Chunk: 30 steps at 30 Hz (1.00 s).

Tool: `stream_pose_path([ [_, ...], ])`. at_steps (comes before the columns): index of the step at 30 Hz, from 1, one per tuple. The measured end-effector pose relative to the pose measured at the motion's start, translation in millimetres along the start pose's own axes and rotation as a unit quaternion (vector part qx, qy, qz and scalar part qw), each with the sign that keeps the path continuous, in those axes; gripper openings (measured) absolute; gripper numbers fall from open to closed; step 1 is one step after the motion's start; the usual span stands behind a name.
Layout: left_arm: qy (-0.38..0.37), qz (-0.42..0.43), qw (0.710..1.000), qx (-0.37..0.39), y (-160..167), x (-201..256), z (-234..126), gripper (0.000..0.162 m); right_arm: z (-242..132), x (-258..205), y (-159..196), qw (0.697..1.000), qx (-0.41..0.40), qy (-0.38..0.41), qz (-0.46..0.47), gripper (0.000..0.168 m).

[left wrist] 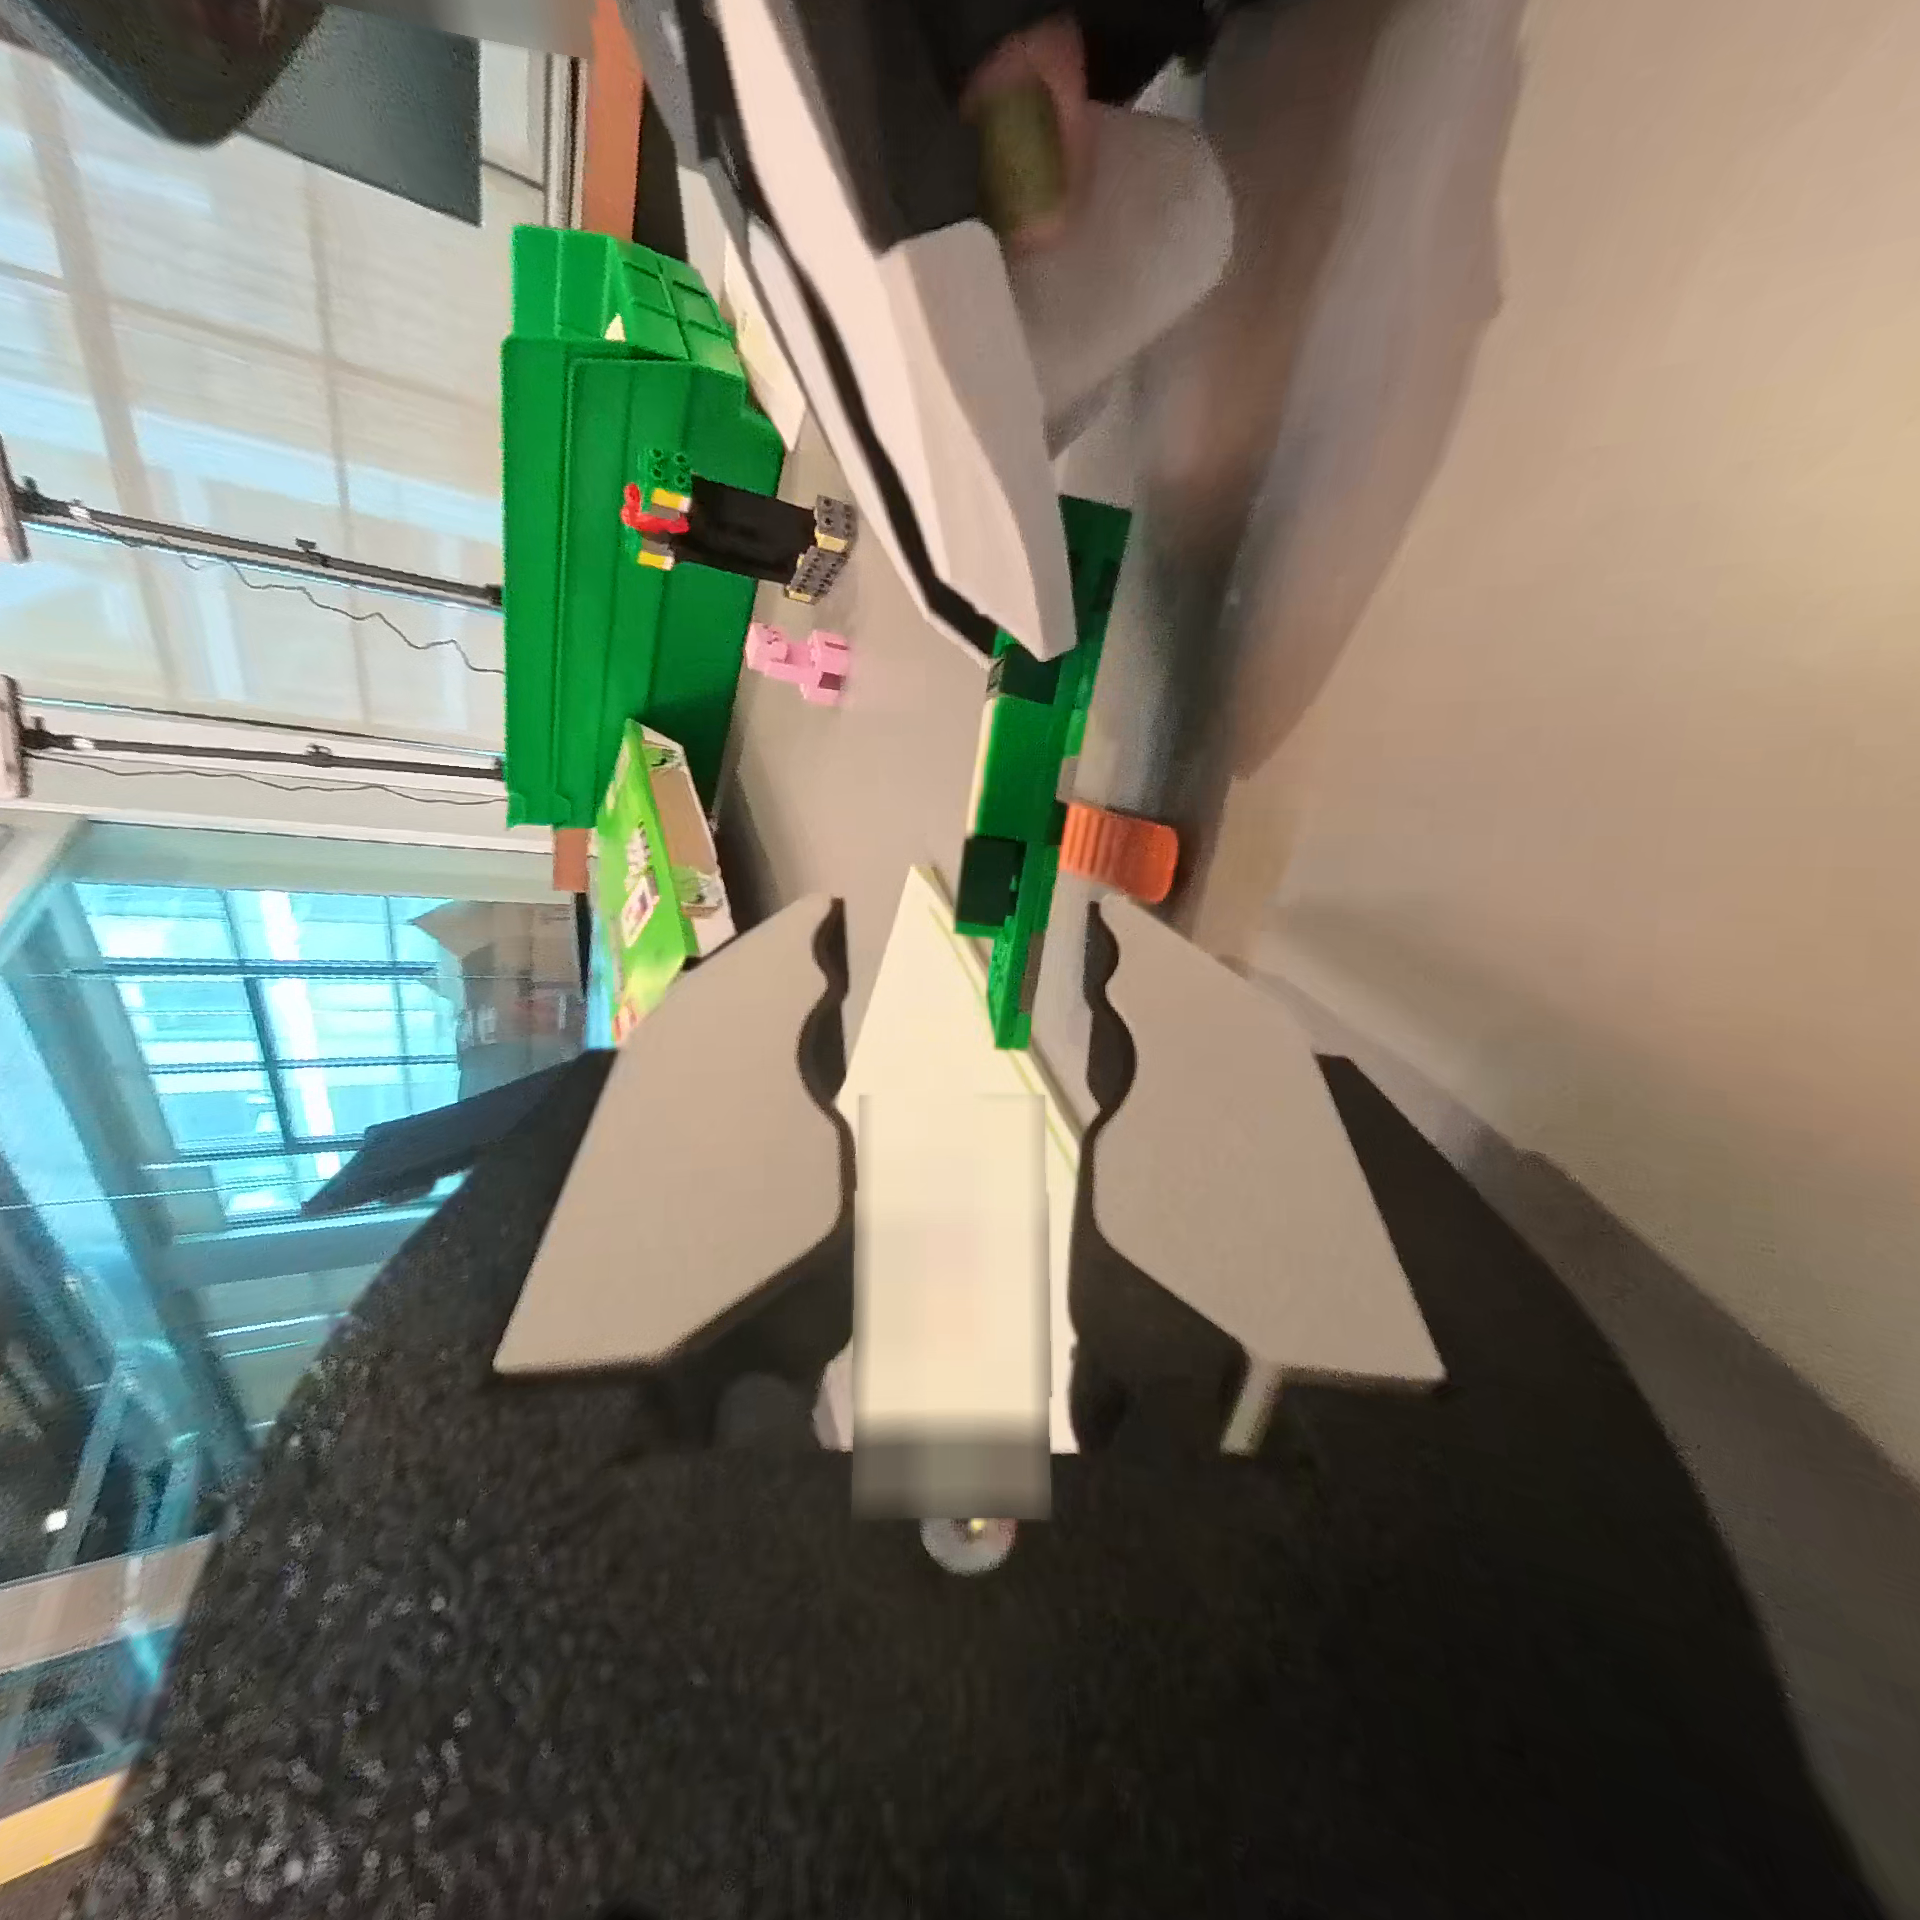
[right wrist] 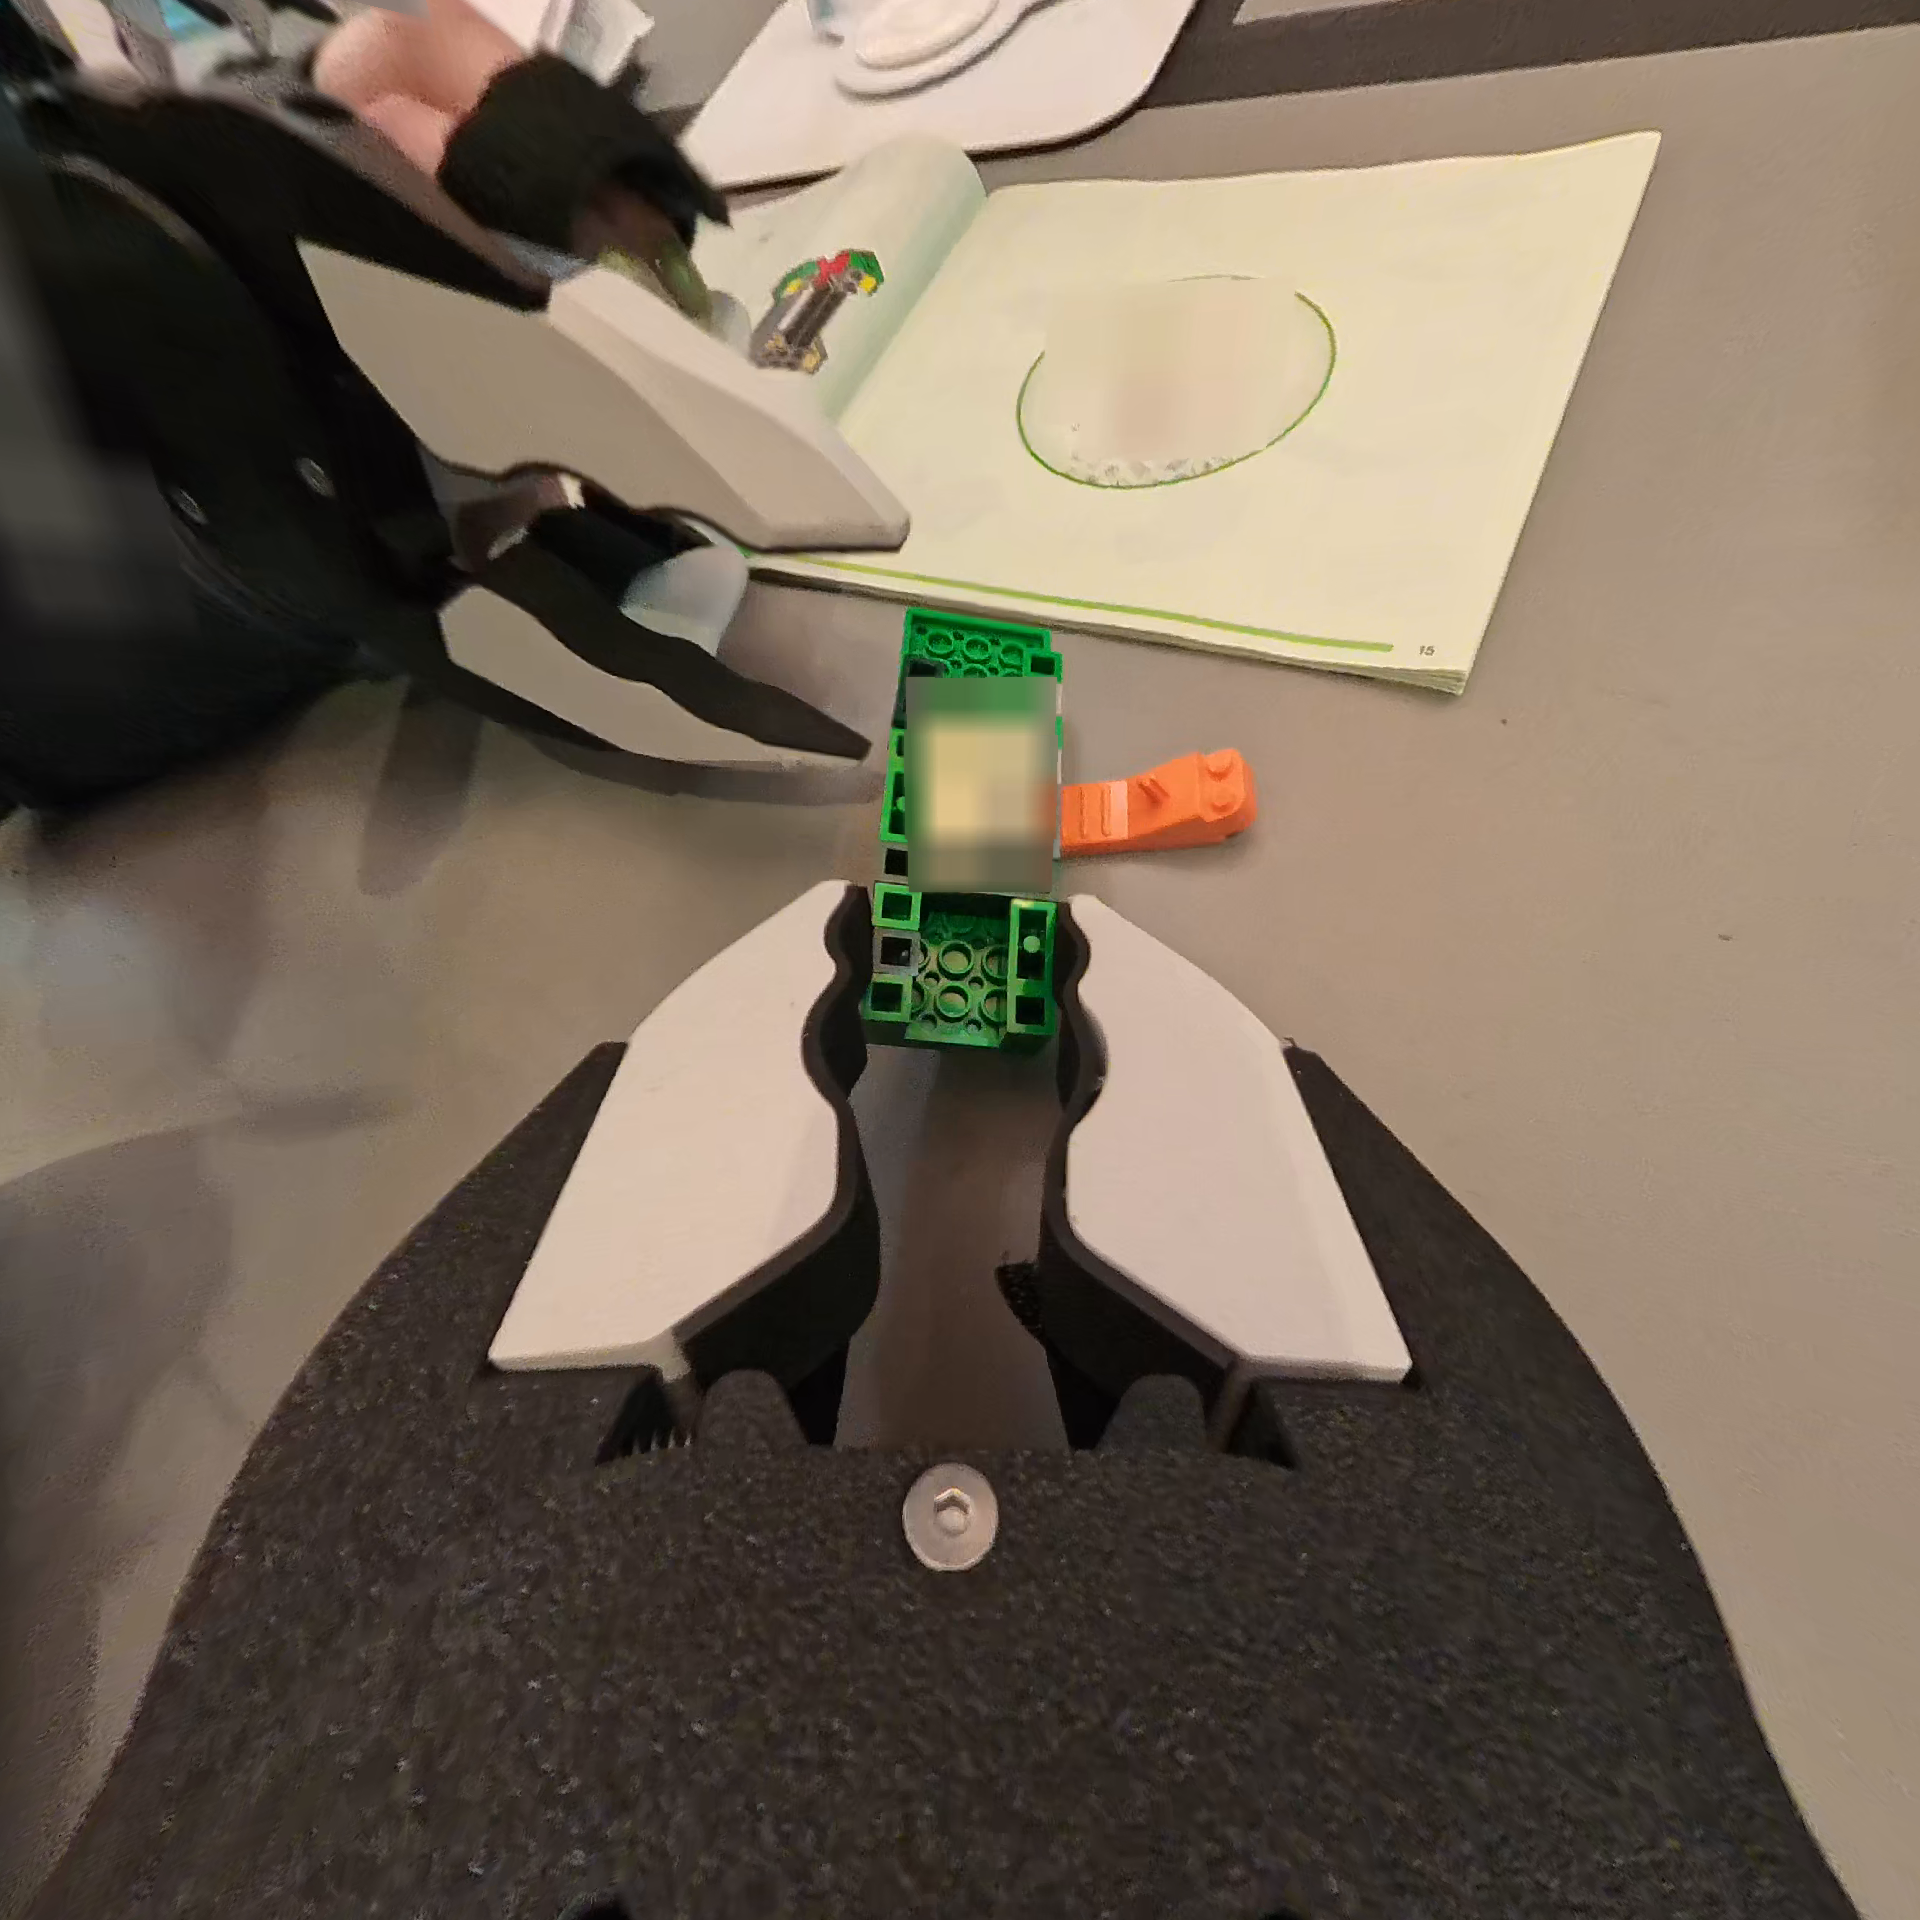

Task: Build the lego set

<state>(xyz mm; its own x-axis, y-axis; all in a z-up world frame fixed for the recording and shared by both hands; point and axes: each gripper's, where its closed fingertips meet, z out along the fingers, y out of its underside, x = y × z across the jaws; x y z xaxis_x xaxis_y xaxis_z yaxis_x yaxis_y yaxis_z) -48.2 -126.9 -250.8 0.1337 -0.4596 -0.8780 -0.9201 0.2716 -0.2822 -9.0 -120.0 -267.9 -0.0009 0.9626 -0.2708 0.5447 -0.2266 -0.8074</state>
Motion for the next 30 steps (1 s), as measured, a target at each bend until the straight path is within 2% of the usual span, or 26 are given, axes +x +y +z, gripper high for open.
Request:
stream_pose_path([
  [8, -0.028, 0.053, 0.998, -0.021, -2.7, -1.8, 3.3, 0.033, -1.8, -6.4, -6.3, 1.0, 0.016, -0.02, 0.015, 0.033],
  [13, -0.025, 0.069, 0.997, -0.026, -3.6, 2.1, 5.7, 0.019, -0.5, -10.5, -6.7, 0.999, 0.015, -0.028, 0.014, 0.033],
  [28, 0.009, 0.057, 0.997, -0.05, -0.6, 9.9, 8.9, 0.016, 2.3, -9.9, -2.1, 1.0, 0.004, -0.026, 0.016, 0.032],
  [30, -0.009, 0.041, 0.998, -0.044, -0.7, 7.6, 11.0, 0.017, 1.7, -7.0, -2.3, 1.0, 0.008, -0.022, 0.019, 0.032],
])
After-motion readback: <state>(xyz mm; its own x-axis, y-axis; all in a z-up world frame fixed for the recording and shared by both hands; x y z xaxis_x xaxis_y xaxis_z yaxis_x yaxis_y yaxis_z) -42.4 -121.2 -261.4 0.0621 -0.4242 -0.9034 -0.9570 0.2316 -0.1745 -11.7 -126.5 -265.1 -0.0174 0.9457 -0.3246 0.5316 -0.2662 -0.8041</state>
